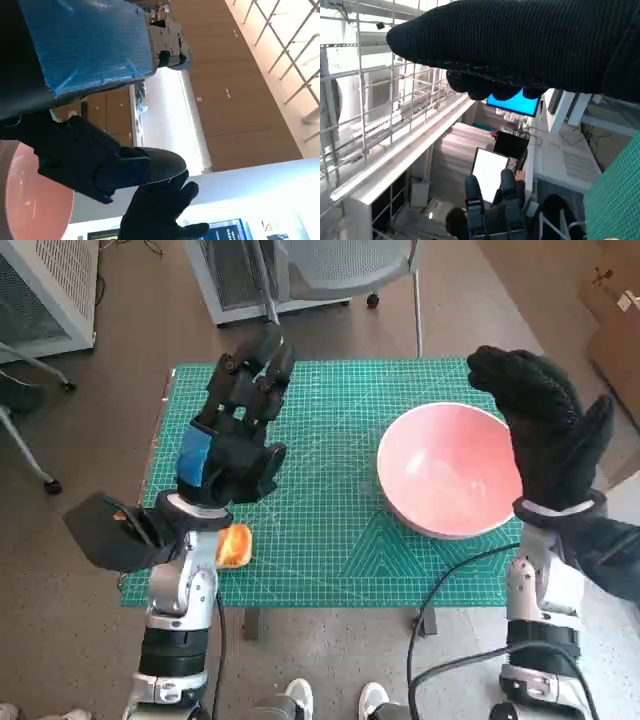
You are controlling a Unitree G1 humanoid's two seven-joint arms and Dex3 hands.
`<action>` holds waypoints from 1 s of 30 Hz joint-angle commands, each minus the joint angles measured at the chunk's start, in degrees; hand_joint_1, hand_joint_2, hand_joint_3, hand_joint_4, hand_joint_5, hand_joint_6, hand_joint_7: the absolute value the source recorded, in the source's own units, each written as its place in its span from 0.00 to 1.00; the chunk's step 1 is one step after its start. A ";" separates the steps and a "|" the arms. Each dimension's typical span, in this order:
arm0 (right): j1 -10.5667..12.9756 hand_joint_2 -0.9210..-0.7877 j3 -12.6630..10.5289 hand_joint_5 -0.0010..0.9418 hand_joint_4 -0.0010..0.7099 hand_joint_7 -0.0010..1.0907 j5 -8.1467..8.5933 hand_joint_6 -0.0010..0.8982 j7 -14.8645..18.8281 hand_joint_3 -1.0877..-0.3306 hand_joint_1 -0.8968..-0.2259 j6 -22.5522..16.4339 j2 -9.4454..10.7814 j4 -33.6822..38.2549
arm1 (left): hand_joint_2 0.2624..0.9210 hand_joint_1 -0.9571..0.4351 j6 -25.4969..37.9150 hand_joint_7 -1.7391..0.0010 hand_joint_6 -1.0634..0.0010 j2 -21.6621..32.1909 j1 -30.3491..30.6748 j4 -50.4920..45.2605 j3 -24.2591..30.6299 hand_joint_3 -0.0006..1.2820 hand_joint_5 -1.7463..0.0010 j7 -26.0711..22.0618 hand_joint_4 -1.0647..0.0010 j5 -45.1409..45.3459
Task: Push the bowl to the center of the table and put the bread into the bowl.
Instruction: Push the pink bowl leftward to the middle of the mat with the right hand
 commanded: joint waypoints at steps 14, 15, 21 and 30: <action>1.76 0.00 0.00 0.00 0.36 0.00 1.02 0.45 0.82 0.63 0.33 0.97 0.69 0.80 | 0.57 0.31 -0.96 0.77 1.00 0.25 0.44 -0.45 0.00 0.59 1.00 -0.49 1.00 -0.04; 1.75 0.00 0.00 0.00 0.36 0.00 1.00 0.45 0.77 0.63 0.33 1.09 0.67 0.80 | 0.57 0.31 -1.05 0.77 1.00 0.21 0.34 -0.25 0.04 0.59 1.00 -0.45 1.00 -0.01; 1.69 0.00 -0.02 0.00 0.36 0.01 0.69 0.45 0.39 0.64 0.31 1.47 0.59 0.71 | 0.56 0.31 -1.66 0.77 1.00 -0.11 -0.14 1.04 0.14 0.60 1.00 -0.29 1.00 0.14; 0.93 0.00 0.39 0.00 0.36 0.00 -0.37 0.45 -0.20 0.64 0.30 1.70 0.52 1.07 | 0.56 0.31 -2.14 0.77 1.00 -0.06 -0.96 2.55 0.30 0.60 1.00 -0.48 1.00 -0.09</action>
